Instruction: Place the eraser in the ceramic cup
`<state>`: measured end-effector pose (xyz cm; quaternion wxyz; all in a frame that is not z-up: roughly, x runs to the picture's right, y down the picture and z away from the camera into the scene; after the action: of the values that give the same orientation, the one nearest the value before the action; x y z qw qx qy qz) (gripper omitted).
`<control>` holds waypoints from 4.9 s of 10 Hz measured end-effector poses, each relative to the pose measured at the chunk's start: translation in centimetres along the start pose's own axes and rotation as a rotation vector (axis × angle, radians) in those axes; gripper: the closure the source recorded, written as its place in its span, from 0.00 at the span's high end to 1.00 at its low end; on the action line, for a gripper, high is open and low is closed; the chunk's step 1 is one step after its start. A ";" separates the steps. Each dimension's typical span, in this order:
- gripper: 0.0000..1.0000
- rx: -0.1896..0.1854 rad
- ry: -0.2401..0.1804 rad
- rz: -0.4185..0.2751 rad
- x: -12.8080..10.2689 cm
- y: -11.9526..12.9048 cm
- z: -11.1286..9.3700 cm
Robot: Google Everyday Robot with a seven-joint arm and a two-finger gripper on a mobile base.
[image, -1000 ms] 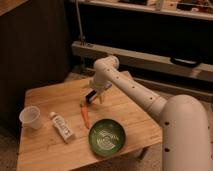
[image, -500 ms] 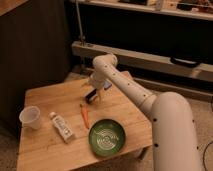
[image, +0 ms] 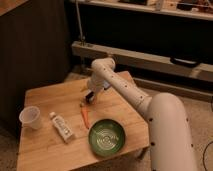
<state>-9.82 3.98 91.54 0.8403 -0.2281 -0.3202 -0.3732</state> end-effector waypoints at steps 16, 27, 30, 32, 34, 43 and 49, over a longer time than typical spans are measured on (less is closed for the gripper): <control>0.78 -0.003 -0.002 -0.105 0.2 0.8 -2.6; 0.45 -0.060 -0.055 -0.137 -0.6 -0.7 4.1; 0.15 -0.104 -0.004 -0.163 -0.1 -0.4 2.2; 0.01 -0.117 0.033 -0.218 -0.1 -1.3 -0.5; 0.00 -0.114 0.034 -0.288 -0.4 -2.7 -3.1; 0.44 0.039 -0.163 -0.285 -5.1 -6.6 -10.4; 0.80 -0.030 0.026 0.103 -6.4 -4.5 -7.9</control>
<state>-13.67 -0.58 82.22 0.8590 -0.2521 -0.2912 -0.3372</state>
